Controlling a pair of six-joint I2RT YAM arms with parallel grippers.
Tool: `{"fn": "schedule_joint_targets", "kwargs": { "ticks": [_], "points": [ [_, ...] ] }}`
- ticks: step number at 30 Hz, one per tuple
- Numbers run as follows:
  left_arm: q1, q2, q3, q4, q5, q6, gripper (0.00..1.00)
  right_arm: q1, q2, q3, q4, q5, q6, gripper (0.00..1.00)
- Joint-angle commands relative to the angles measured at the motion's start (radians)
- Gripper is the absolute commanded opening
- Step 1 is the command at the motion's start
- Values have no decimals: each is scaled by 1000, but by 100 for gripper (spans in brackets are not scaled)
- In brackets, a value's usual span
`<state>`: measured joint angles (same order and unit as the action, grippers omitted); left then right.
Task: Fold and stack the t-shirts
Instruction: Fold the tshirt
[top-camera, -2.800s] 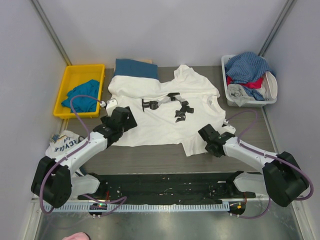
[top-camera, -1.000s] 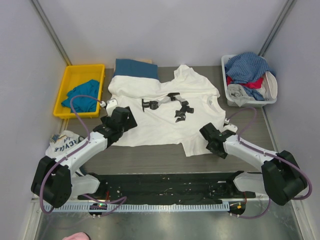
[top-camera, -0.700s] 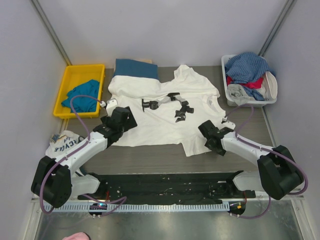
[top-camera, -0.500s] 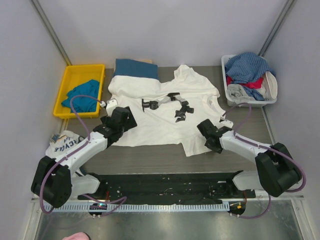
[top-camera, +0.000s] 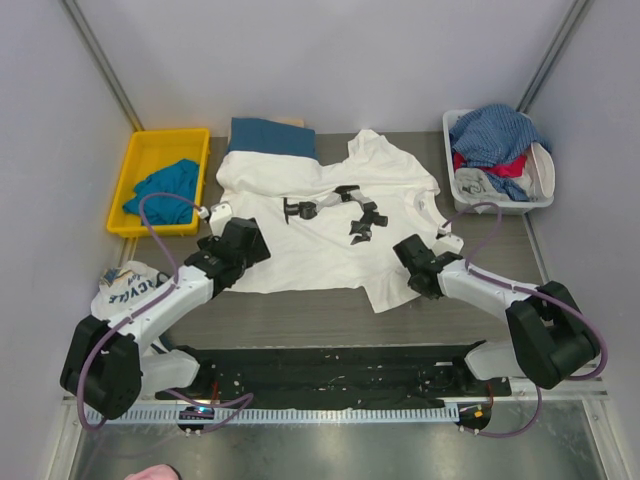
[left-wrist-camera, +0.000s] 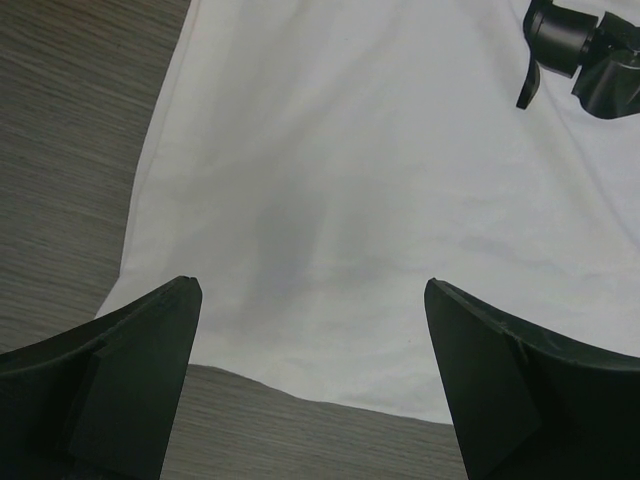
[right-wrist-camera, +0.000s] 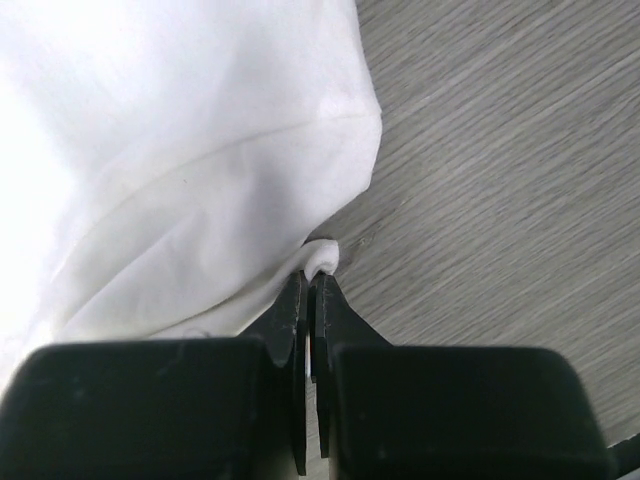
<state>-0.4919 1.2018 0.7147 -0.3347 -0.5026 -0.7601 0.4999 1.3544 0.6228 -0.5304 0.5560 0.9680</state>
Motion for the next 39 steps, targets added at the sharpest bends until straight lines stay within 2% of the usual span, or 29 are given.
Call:
{"fn": "schedule_joint_targets", "kwargs": {
  "ticks": [1,5,13,21,27,37,39],
  "points": [
    [-5,-25,8,-102,-54,-57,100,-4,37,-57,26,-79,-3,1],
    [-5,-41,-12,-225,-109,-136,100,-6,32,-51,36,-91,-17,1],
    [21,-114,-119,-303,-191,-347,99,-6,23,-38,47,-117,-43,1],
    [131,-128,-207,-196,-119,-340,82,-4,3,-49,49,-123,-52,1],
    [147,-52,-186,-129,-96,-328,72,-4,-1,-54,47,-128,-55,1],
    [159,10,-155,-87,-97,-317,70,-8,-6,-60,47,-133,-57,1],
    [167,16,-152,-76,-97,-311,66,-6,-8,-61,49,-131,-57,1]
  ]
}}
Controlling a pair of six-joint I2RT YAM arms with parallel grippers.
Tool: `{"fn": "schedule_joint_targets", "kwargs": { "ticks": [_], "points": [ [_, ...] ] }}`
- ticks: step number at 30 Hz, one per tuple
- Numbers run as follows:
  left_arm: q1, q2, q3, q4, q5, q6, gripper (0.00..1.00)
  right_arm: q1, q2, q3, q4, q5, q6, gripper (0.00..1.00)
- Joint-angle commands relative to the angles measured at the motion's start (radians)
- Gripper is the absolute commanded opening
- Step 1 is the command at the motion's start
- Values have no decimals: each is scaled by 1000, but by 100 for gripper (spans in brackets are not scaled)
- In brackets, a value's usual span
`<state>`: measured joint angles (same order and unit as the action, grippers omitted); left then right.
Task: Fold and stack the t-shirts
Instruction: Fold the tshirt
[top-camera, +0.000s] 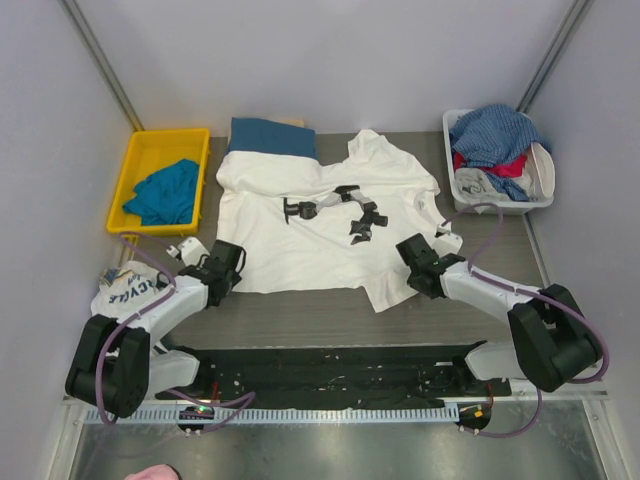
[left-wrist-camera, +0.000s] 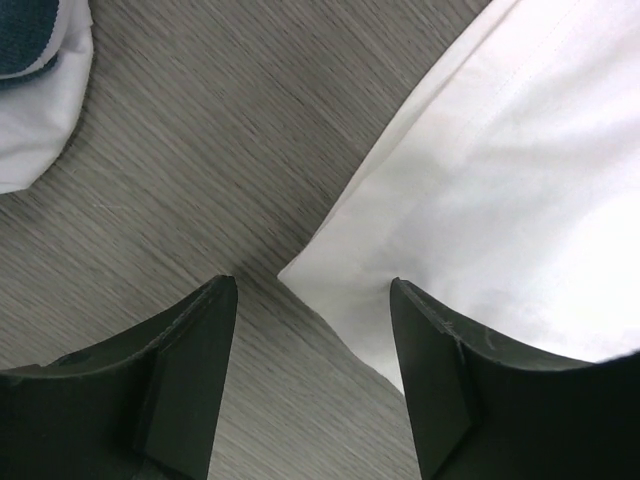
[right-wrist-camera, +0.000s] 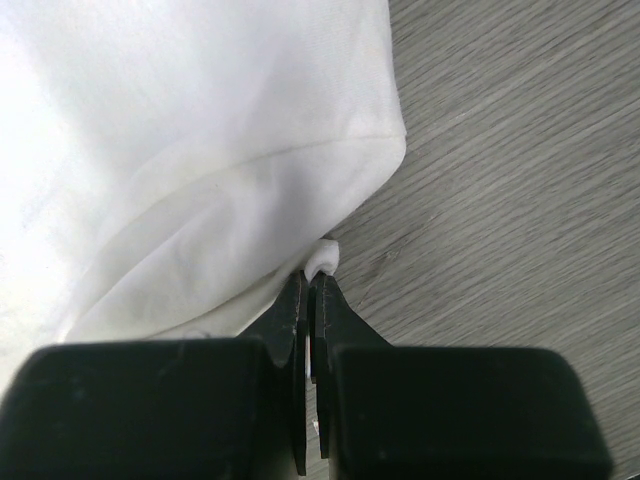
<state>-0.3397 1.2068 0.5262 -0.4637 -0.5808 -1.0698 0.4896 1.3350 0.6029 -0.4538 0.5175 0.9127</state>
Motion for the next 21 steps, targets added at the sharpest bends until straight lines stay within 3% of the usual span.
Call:
{"fn": "schedule_joint_targets", "kwargs": {
  "ticks": [1,5,21],
  "points": [
    [19,16,38,56,-19,1,65,4,12,-45,-28,-94,-1,1],
    [39,28,38,72,-8,11,51,4,12,-43,-28,-97,-1,1],
    [71,68,38,103,16,22,12,3,3,-52,-32,-97,0,1]
  ]
}}
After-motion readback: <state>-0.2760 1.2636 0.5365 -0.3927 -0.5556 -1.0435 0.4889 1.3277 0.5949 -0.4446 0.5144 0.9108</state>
